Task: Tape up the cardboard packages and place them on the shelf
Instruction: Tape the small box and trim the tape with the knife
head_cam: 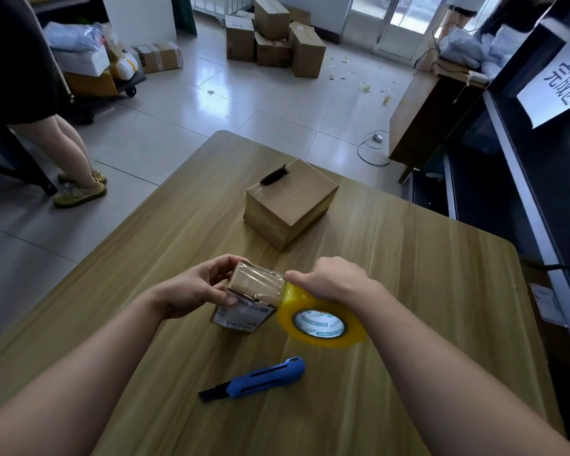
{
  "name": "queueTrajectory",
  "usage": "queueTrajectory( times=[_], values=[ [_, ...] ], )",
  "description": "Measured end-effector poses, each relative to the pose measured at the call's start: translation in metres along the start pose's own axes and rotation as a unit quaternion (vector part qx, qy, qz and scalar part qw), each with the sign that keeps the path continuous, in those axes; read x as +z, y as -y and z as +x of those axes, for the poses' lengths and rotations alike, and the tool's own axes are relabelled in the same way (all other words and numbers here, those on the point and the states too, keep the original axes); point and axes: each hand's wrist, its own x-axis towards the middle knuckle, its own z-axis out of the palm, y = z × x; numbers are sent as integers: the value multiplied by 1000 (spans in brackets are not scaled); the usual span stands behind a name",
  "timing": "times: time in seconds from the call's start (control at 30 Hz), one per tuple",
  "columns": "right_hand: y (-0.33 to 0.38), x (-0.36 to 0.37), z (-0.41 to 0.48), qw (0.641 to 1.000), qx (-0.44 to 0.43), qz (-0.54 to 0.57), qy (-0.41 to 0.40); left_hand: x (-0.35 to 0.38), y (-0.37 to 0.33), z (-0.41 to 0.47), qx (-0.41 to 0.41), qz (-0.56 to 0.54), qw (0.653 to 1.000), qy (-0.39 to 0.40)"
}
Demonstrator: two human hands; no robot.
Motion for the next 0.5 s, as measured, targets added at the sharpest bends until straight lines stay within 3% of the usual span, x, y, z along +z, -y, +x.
queueTrajectory(
  times=[0.3,0.5],
  values=[
    [12,8,0,999,-9,-14,-28,-15,2,-2,-24,-9,1000,11],
    [21,5,2,1000,-4,-2,12,-17,-11,-9,-55,39,998,4]
  ],
)
